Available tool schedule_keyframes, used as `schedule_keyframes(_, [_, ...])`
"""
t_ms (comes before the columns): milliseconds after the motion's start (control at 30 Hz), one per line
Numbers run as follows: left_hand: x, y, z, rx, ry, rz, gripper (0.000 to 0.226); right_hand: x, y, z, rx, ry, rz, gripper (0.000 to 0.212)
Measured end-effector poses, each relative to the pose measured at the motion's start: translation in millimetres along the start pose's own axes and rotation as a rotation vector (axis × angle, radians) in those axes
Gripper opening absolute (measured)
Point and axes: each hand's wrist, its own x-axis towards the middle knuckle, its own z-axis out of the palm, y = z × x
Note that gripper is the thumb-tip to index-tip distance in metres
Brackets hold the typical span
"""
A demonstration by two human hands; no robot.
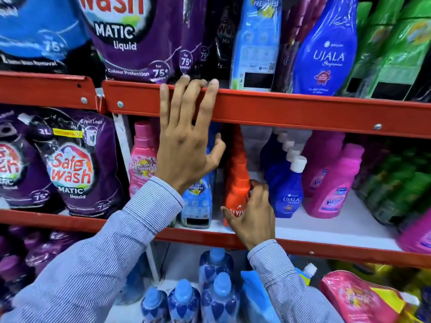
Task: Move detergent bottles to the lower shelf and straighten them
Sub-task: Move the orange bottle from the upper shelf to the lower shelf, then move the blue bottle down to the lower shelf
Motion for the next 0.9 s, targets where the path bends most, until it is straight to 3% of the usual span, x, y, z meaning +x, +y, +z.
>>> schedule_keyframes(233, [0.6, 0.4, -1.4, 0.01, -0.002, 0.004, 0.086, -2.5, -3.6, -11.9, -0.052, 0.002, -0.02, 0.085])
schedule_keyframes(400, [0.8, -1.3, -2.3, 0.028, -0.008, 0.017, 0.087, 0.3, -15.1, -61.4, 0.049, 0.325, -0.302, 0.055])
schedule_keyframes(500, [1.8, 6.1, -3.6, 0.028, 0.013, -0.019, 0.083, 18.1, -31.9, -104.0, -0.031, 0.518, -0.468, 0.054])
schedule_keyframes(667, [7.3, 30.8, 0.6, 0.03, 0.015, 0.023, 0.084, 59.6, -46.2, -153.4, -0.252, 0.557, -0.439, 0.07])
schedule_keyframes(900, [26.5, 59.1, 13.8, -0.007, 0.009, 0.093, 0.086, 114.0, -63.7, -188.6, -0.247, 0.567, -0.341, 0.071])
